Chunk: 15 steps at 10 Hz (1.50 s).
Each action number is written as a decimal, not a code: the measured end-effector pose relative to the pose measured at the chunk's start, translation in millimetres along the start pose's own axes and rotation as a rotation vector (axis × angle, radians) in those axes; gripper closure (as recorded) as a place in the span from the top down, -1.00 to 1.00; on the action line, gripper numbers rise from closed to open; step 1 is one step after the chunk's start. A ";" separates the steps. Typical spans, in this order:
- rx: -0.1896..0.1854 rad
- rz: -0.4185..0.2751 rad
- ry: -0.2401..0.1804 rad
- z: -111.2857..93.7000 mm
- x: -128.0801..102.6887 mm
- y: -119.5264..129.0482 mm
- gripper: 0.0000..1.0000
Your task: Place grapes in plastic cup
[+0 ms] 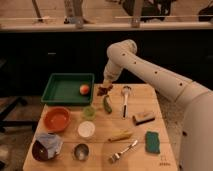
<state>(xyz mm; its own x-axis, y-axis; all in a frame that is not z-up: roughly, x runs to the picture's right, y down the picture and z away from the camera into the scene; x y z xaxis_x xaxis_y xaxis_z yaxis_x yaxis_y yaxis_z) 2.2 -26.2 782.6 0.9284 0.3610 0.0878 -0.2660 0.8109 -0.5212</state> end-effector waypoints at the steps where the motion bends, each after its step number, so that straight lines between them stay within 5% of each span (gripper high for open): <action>1: 0.009 -0.039 0.009 -2.4 -8.4 9.1 -1.00; 8: 0.050 -0.225 0.082 -6.2 -36.3 62.7 -1.00; 15: -0.026 -0.282 0.105 19.4 -42.7 102.4 -1.00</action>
<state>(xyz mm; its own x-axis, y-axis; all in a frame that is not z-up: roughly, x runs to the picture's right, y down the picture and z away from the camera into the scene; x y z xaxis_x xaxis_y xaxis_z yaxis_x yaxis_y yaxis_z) -69.7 50.4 741.9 0.9869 0.0722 0.1443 0.0116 0.8600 -0.5101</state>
